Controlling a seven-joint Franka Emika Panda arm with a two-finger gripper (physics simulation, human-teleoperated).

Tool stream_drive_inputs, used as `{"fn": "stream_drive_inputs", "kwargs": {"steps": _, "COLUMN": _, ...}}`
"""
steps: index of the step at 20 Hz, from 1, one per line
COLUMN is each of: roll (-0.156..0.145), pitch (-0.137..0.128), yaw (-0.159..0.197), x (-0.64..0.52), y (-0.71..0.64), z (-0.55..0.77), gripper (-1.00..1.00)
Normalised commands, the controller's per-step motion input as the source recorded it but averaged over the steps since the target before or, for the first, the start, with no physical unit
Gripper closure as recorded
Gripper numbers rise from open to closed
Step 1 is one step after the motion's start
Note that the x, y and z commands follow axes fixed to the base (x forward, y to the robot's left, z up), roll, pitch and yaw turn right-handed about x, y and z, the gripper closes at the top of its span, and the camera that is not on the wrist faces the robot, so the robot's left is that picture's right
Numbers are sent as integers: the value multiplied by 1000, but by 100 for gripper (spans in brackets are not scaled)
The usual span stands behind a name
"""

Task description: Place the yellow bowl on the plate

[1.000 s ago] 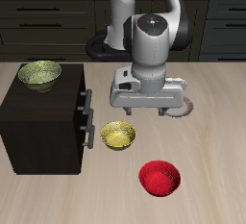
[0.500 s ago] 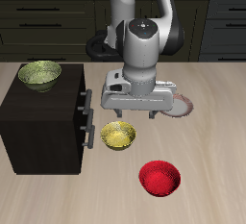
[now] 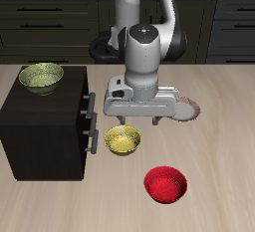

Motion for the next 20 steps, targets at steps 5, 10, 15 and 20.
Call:
{"fn": "stream_drive_inputs", "kwargs": {"steps": 5, "roll": 12, "pitch": 22, "yaw": -3, "x": -3, "y": 32, "z": -189, "gripper": -100}}
{"fn": "stream_drive_inputs", "kwargs": {"steps": 10, "roll": 2, "pitch": 2, "yaw": 25, "x": -7, "y": 52, "z": -207, "gripper": -100}}
{"fn": "stream_drive_inputs", "kwargs": {"steps": 15, "roll": 0, "pitch": -6, "yaw": 0, "x": 12, "y": 4, "z": -92, "gripper": -100}}
{"fn": "stream_drive_inputs", "kwargs": {"steps": 20, "roll": -10, "pitch": 9, "yaw": 3, "x": 16, "y": -46, "z": -183, "gripper": -100}}
